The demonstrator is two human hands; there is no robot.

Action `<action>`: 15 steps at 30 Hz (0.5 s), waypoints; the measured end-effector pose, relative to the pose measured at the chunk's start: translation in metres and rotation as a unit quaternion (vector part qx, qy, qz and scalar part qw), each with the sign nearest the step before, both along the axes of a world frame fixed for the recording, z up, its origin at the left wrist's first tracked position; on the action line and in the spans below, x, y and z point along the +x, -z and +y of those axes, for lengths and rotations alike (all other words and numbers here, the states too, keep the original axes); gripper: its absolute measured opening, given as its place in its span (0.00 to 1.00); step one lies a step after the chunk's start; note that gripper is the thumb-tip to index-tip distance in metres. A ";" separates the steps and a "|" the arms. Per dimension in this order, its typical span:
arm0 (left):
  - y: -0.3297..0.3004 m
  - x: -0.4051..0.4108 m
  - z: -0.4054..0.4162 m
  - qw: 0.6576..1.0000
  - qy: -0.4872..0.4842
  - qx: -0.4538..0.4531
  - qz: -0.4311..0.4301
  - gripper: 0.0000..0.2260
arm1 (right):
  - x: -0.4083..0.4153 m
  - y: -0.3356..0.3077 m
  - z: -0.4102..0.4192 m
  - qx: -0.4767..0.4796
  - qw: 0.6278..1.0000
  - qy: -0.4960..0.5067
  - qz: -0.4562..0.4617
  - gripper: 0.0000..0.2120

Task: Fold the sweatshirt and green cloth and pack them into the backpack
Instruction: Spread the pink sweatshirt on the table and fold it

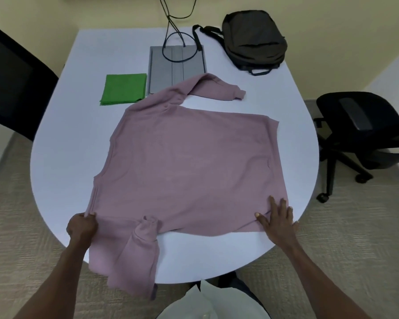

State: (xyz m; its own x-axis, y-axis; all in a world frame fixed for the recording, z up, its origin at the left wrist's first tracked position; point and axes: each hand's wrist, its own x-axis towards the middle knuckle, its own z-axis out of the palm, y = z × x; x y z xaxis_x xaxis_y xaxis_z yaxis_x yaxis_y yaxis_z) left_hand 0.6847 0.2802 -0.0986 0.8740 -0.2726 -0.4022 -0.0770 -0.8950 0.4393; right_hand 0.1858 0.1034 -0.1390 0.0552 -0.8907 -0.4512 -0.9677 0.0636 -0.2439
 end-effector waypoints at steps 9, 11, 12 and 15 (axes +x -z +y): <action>-0.009 0.005 0.004 0.989 -0.040 -0.075 0.120 0.26 | 0.008 -0.020 -0.001 -0.007 0.896 0.426 -0.124 0.47; -0.014 0.006 0.004 0.985 -0.029 -0.080 0.149 0.29 | 0.008 -0.018 -0.003 0.006 0.879 0.456 -0.141 0.41; -0.017 0.006 0.004 0.983 -0.023 -0.085 0.163 0.29 | 0.009 -0.018 -0.003 0.020 0.870 0.467 -0.159 0.35; -0.024 0.007 0.004 0.976 -0.026 -0.106 0.191 0.27 | 0.008 -0.020 -0.005 0.061 0.830 0.504 -0.232 0.21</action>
